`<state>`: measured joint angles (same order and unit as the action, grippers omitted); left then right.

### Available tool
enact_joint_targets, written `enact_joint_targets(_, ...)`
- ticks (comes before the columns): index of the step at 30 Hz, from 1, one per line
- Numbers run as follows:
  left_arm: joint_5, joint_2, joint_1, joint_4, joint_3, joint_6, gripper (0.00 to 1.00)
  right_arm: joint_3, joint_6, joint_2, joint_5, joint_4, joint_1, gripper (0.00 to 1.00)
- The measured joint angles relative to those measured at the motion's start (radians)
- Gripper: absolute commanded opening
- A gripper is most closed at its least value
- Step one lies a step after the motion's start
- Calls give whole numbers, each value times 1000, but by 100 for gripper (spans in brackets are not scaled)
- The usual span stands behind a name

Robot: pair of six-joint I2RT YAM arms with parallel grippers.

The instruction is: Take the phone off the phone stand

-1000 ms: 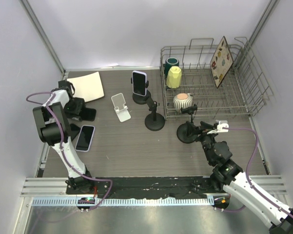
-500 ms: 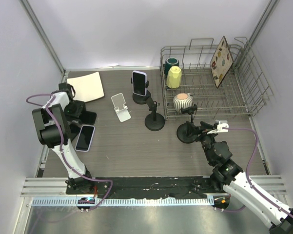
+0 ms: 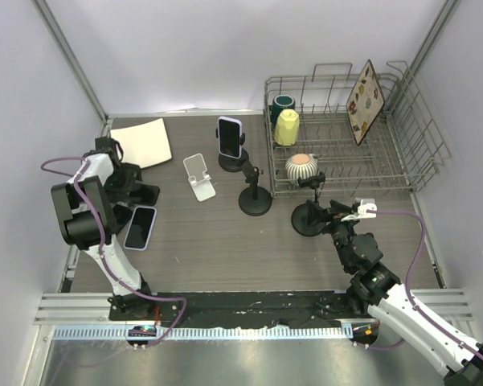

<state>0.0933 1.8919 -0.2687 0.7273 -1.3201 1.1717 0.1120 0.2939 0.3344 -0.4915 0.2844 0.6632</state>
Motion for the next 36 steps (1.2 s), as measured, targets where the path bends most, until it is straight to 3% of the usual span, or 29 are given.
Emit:
enact_joint_targets(10, 109, -238, 75, -22, 23, -32, 100, 0, 0, -1, 0, 0, 0, 82)
enact_joint_targets(15, 296, -360, 243, -77, -11, -170, 100, 0, 0, -1, 0, 0, 0, 82)
enact_joint_targets(20, 363, -420, 453, -247, -17, -399, 100, 0, 0, -3, 0, 0, 0, 84)
enact_joint_targets(27, 348, -402, 633, -477, -25, -670, 100, 0, 0, -47, -12, -1, 0, 86)
enact_joint_targets(36, 256, -235, 776, -648, -96, -945, 100, 0, 0, -60, -21, 0, 0, 86)
